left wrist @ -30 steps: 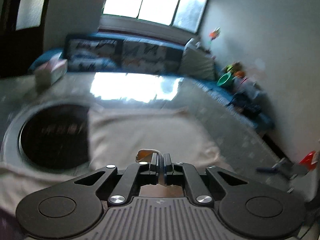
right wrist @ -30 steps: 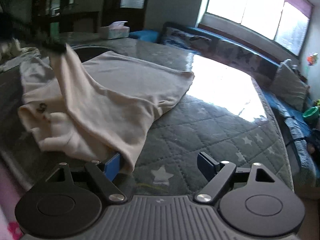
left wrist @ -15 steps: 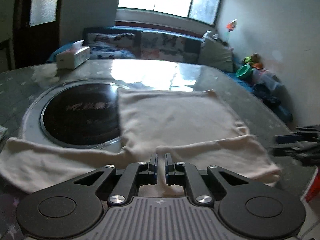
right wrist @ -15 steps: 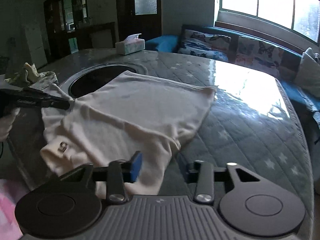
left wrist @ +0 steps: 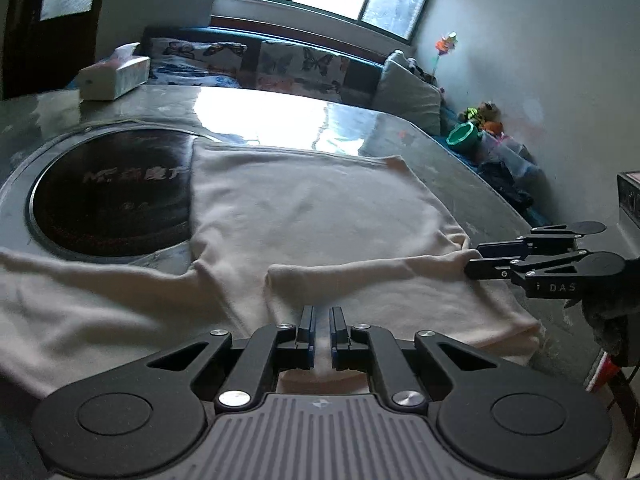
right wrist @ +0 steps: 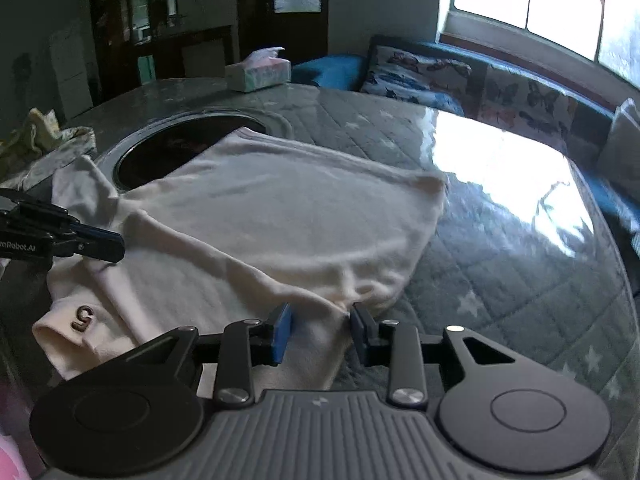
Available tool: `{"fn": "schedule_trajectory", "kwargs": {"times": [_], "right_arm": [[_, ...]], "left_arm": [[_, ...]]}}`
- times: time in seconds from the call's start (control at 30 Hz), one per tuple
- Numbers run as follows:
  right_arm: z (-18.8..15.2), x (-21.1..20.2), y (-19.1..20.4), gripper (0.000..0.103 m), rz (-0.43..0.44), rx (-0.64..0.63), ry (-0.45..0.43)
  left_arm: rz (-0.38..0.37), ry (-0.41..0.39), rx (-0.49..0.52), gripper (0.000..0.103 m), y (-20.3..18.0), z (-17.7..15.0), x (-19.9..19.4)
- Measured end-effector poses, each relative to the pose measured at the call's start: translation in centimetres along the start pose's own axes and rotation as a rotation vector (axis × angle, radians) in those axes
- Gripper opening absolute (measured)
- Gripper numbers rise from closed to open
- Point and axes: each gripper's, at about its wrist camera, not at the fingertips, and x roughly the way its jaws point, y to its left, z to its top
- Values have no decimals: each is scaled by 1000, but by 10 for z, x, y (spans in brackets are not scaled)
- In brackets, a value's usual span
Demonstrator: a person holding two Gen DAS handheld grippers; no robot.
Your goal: Fold clothes
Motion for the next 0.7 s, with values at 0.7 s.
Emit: {"fn": "schedule_trajectory", "kwargs": {"times": [0.7], "right_arm": [[35, 37, 113, 31, 243, -289, 31]], "left_arm": [[136, -89, -76, 21, 36, -15, -53]]}}
